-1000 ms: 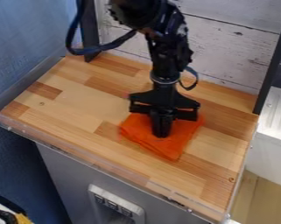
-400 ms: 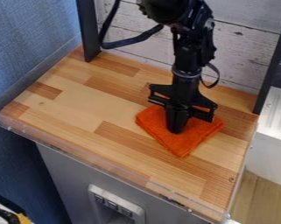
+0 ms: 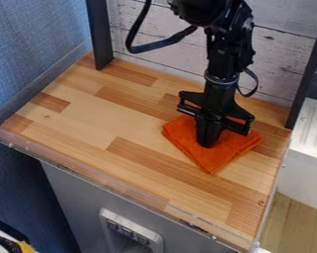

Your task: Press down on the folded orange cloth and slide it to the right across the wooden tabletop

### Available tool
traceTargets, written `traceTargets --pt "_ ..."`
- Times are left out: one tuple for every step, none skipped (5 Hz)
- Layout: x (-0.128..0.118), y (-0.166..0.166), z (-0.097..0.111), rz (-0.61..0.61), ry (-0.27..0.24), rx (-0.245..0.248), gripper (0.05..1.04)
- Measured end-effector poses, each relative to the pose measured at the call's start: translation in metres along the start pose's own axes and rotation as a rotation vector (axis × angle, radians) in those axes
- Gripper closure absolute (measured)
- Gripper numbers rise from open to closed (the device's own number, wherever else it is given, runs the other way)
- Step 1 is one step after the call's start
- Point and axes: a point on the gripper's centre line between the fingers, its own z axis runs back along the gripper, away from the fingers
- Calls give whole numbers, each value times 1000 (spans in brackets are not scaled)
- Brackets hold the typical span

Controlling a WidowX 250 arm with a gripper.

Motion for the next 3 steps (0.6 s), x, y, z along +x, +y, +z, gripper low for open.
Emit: traceTargets --pt "5 -2 1 -11 -6 -11 1000" --pt "1 -3 3 -22 24 -15 847" --pt "2 14 14 -15 41 -22 595"
